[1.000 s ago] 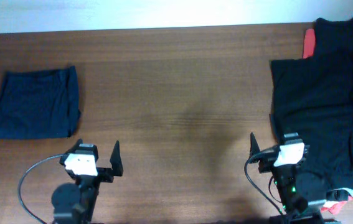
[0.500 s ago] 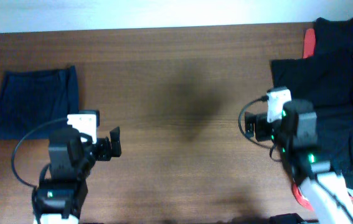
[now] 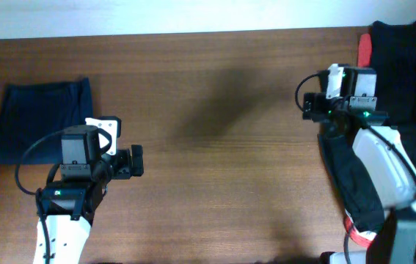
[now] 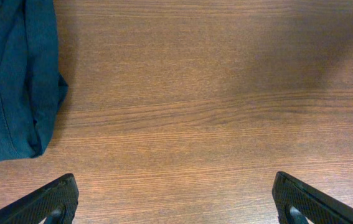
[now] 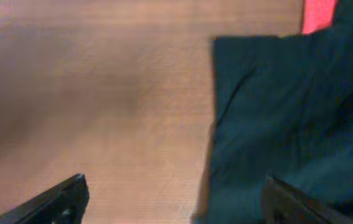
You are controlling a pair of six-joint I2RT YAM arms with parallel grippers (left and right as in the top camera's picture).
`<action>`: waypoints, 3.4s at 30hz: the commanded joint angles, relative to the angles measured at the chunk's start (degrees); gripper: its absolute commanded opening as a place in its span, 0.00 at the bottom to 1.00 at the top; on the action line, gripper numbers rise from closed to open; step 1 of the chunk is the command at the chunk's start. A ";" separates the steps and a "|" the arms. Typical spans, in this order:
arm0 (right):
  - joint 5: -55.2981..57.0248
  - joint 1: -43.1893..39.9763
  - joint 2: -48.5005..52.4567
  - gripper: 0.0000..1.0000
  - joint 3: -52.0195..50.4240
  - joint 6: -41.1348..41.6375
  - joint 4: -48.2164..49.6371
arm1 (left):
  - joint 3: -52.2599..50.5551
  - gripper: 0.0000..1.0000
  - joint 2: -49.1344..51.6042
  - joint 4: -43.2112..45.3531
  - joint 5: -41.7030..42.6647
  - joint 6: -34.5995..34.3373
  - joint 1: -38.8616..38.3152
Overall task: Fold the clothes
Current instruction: 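Reach the right gripper to the black shorts on the right pile and grasp, then drag the black shorts leftward onto the table center with the right gripper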
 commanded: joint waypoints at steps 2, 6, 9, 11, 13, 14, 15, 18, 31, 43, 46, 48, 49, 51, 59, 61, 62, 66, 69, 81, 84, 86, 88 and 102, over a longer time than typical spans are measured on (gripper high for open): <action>1.77 -1.55 8.61 0.89 1.07 0.42 5.55 | 1.27 0.99 0.15 0.17 0.24 0.90 0.35; 7.91 -1.46 15.06 0.89 1.07 0.42 10.93 | 1.27 0.99 0.15 0.13 0.28 0.87 0.35; 12.41 -1.46 18.86 0.87 1.07 0.42 14.67 | 1.27 0.99 0.15 0.15 0.26 0.87 0.35; 12.76 -1.46 20.76 0.82 1.07 0.37 16.81 | 1.27 0.99 0.15 0.13 0.26 0.87 0.35; 12.76 -1.46 22.34 0.78 1.07 0.39 18.32 | 1.27 0.99 0.15 0.13 0.26 0.87 0.35; 12.79 -1.46 23.15 0.76 1.07 0.37 18.91 | 1.27 0.99 0.15 0.13 0.26 0.87 0.35; 12.87 -1.46 23.93 0.74 1.07 0.35 19.39 | 1.27 0.99 0.15 0.13 0.26 0.87 0.35; 14.32 -1.51 25.16 0.56 1.07 0.39 19.91 | 1.27 0.99 0.15 0.13 0.26 0.87 0.35; 16.55 -1.36 20.41 0.04 5.09 0.42 15.58 | 1.27 0.99 0.15 0.17 0.24 0.90 0.35; 1.29 8.15 8.83 0.04 25.55 1.99 -8.81 | 1.27 0.99 0.15 0.15 0.26 0.87 0.35; -0.22 14.16 8.83 0.04 25.55 2.93 -4.17 | 1.27 0.99 0.15 0.15 0.26 0.87 0.35; -1.90 18.99 8.92 0.05 25.55 5.51 2.99 | 1.27 0.99 0.15 0.17 0.26 0.87 0.35; -2.14 20.44 8.94 0.05 25.55 6.60 5.18 | 1.27 0.99 0.15 0.17 0.26 0.87 0.35; -2.10 23.04 9.27 0.06 25.55 6.88 8.70 | 1.27 0.99 0.15 0.22 0.26 0.87 0.35; 5.07 27.56 10.93 0.99 25.53 6.82 -0.09 | 1.27 0.99 0.15 1.46 0.48 0.85 0.35; 7.72 25.53 10.91 0.99 25.55 6.86 -9.90 | 1.27 0.99 0.15 1.49 1.31 0.83 0.35; 7.89 24.63 10.91 0.99 25.55 6.86 -12.79 | 1.27 0.99 0.15 1.46 2.10 0.83 0.35; 7.56 20.39 10.64 0.99 25.55 6.86 -23.08 | 1.27 0.99 0.15 1.46 6.43 0.83 0.35; 6.27 17.25 10.43 0.99 25.55 6.84 -33.38 | 1.27 0.99 0.15 1.92 10.95 0.81 0.35; 7.82 2.21 10.40 0.99 25.53 14.38 -54.49 | 1.27 0.99 9.88 7.28 25.75 -8.68 -9.18; 7.82 -2.08 10.08 0.99 25.53 14.36 -55.91 | 1.27 0.99 16.33 12.98 25.75 -14.86 -16.13; 7.82 -4.20 9.86 0.99 25.53 14.38 -56.54 | 1.27 0.99 20.52 17.94 25.75 -18.49 -19.85; 7.37 -6.03 9.75 0.99 25.53 14.36 -56.83 | 1.27 0.99 24.85 23.67 25.75 -21.86 -23.28; 6.08 -8.63 9.75 0.99 25.53 14.36 -56.89 | 1.27 0.84 49.07 48.87 25.68 -48.09 -41.38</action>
